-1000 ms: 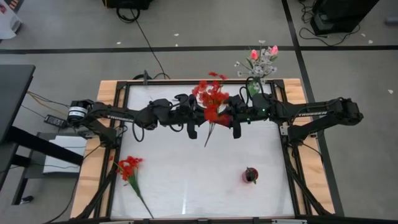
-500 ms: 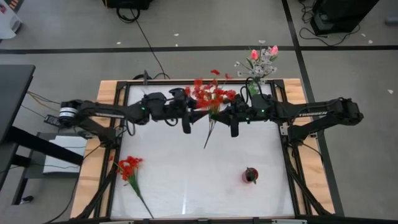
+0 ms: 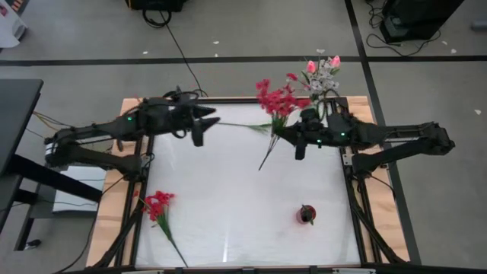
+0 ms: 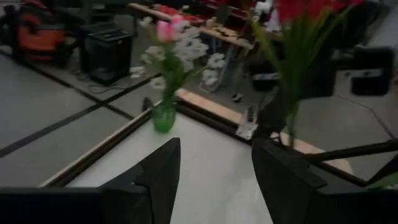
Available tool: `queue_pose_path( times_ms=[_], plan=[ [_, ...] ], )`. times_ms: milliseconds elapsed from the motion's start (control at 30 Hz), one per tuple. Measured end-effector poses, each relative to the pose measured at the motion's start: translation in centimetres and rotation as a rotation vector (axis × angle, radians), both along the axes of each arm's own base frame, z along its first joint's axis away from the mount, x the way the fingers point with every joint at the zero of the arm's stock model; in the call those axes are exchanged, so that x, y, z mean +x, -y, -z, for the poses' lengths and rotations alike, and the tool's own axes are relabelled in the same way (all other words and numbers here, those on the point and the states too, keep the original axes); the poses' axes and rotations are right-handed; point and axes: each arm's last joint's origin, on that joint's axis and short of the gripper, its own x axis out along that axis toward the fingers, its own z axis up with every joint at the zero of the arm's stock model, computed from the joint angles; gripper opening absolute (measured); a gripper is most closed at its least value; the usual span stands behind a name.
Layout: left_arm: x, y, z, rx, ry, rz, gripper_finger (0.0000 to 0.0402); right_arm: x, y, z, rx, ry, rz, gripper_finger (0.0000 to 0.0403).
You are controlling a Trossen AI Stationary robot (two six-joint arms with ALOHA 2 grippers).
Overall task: Sort flowers into vase by color
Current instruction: Put the top red flower into the red vase
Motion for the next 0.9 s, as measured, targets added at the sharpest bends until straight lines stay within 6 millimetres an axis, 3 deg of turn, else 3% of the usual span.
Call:
queue_pose_path(
  times_ms=[133,233,467,667,900],
  plan=[
    [-2.6,0.3,0.0,-0.016,-0.085,-0.011,0.0182,-1.7,-0.7,-0.7,-0.053,-0.003,0.013,0.0015],
    [-4.5,0.6,1.3,-0.025,-0.162,-0.045,0.0171,-3.0,-1.7,-0.4,-0.131,-0.085,0.02,0.0015],
    [-7.8,1.2,3.0,0.027,-0.048,-0.083,0.0167,-4.9,-3.8,-0.1,-0.316,-0.188,0.029,0.0015],
    [-8.9,1.5,3.1,0.1,-0.053,-0.071,0.0167,-5.9,-5.1,-0.5,-0.576,-0.218,-0.012,0.0015],
    [-9.0,1.5,3.0,0.129,-0.047,-0.068,0.0167,-8.0,-5.5,-0.9,-0.505,-0.171,-0.086,0.0014]
  ],
)
